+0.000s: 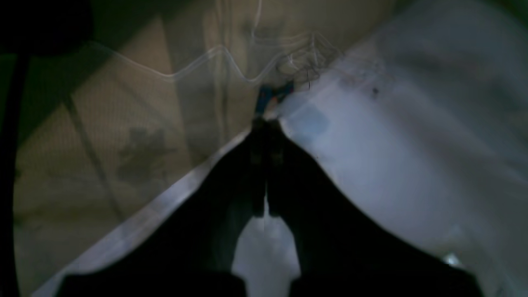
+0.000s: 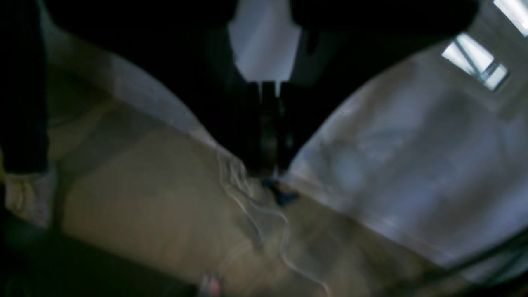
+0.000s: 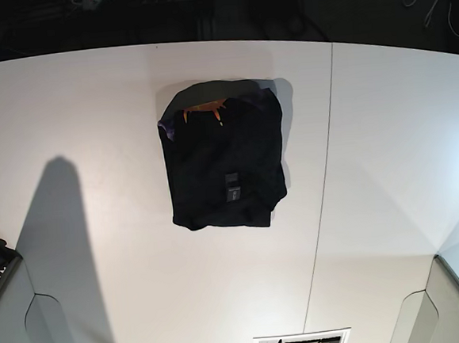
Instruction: Layout the t-shirt on the table in an organized manner, then fold the t-shirt properly
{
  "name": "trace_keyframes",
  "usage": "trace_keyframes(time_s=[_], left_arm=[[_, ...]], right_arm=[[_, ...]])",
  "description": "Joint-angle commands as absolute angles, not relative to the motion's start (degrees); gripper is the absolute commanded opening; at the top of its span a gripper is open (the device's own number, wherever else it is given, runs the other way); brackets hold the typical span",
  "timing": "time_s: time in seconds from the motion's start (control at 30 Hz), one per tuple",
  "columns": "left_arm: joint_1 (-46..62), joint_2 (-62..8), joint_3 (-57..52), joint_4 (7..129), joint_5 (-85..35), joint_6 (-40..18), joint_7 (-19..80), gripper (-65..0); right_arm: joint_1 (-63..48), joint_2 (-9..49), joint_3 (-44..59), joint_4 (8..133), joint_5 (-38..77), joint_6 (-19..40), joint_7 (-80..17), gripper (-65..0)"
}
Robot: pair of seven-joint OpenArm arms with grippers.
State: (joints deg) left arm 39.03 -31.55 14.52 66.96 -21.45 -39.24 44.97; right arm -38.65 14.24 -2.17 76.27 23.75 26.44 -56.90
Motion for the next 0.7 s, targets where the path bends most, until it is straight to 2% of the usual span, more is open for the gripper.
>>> trace_keyframes(time_s=[0.0, 0.2, 0.33, 0.5, 0.67], left_arm=[[38.39, -32.18, 15.86, 64.84, -20.91, -39.53, 45.23, -65.0], [25.36, -29.23, 25.26, 50.09, -16.21, -30.83, 44.27, -65.0], [16.62, -25.65, 31.73, 42.19, -15.79, -30.63, 43.27, -65.0], [10.87, -22.09, 38.94, 38.89, -16.1, -30.63, 43.53, -65.0], [10.5, -20.49, 40.58, 38.92, -16.12, -30.63, 43.38, -65.0]], right_arm=[[-37.36, 14.55, -3.42, 73.6, 23.55, 25.96, -57.49, -65.0], [-24.62, 13.3, -10.37, 52.88, 22.92, 24.12, -57.17, -65.0], [-16.78, 11.35, -11.66, 42.22, 22.33, 24.18, -56.9, -65.0], [-10.68, 9.78, -11.66, 38.7, 21.63, 25.23, -58.87, -65.0], [-8.88, 9.67, -11.64, 39.86, 21.65, 25.28, -59.66, -65.0]])
